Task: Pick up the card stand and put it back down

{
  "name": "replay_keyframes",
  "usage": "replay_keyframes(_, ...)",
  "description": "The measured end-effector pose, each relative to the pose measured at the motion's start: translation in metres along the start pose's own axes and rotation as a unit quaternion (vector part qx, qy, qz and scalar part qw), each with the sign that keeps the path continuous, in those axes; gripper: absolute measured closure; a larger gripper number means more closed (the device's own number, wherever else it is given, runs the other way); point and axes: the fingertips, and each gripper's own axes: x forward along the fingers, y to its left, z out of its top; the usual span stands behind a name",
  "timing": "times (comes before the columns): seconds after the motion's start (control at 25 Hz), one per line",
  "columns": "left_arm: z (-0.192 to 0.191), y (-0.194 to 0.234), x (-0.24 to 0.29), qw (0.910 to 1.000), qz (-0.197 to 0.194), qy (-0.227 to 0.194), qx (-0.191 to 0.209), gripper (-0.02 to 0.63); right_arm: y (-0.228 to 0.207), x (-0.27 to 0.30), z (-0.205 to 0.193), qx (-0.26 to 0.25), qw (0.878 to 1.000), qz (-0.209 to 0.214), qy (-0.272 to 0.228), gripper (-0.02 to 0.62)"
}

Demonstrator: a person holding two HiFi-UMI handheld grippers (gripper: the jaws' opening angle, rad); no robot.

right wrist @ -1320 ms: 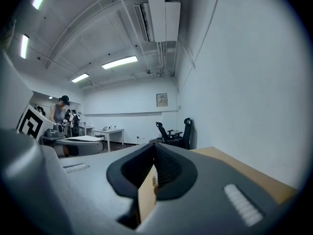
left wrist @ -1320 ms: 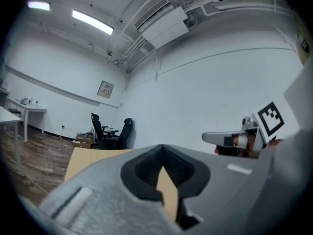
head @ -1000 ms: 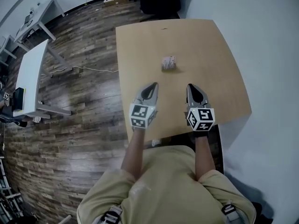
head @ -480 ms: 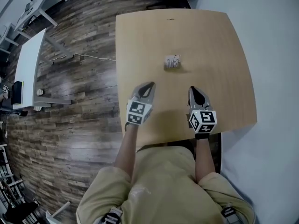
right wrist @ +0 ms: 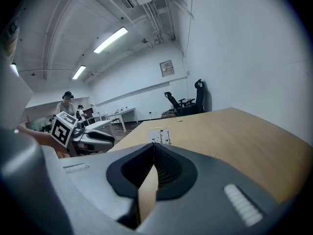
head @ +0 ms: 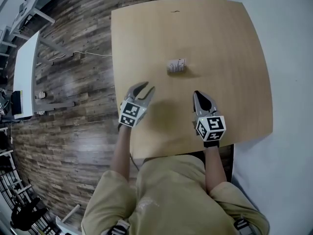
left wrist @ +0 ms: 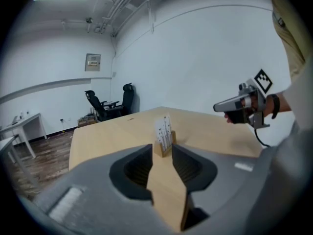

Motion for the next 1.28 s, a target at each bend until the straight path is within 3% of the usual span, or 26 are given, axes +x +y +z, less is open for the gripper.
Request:
replay_keyframes(0.2, -0.018, 0.014, 0.029, 0.9963, -0.063, 0.025, 0.052, 0.414, -0.010, 0.023, -0.016, 0.010, 1.000, 0.019, 0.017, 0.588)
replay_keyframes(0.36, -0.034, 0.027, 0.060, 0.9905, -0.105, 0.025, 0.085, 0.416, -0.027, 0.049, -0.042, 0.029, 0.999, 0.022, 0.028, 0.588)
replay_keyframes(0.52, -0.030, 0.032, 0.090, 0.9856, -0.147, 0.018, 0.082, 0.389, -0.044, 0.058, -0.051, 0.042, 0.998, 0.018, 0.037, 0.588)
replay_keyframes(0.68, -0.033, 0.027, 0.119, 0.9795, -0.197, 0.004, 0.042, 0.293, -0.059, 0.063, -0.059, 0.066, 0.997, 0.011, 0.037, 0.588)
replay_keyframes(0.84, -0.024, 0.022, 0.147, 0.9740, -0.226, -0.020, 0.005, 0.262, -0.067, 0.070, -0.059, 0.073, 0.997, 0.011, 0.035, 0.588)
replay_keyframes(1.12, -0.015, 0.004, 0.188, 0.9655, -0.258, -0.017, 0.028, 0.271, -0.078, 0.075, -0.064, 0.081, 0.996, 0.005, 0.039, 0.588)
replay_keyframes(1.28, -0.019, -0.011, 0.207, 0.9571, -0.283, 0.009, 0.064, 0.295, -0.080, 0.071, -0.072, 0.083, 0.996, 0.000, 0.046, 0.588)
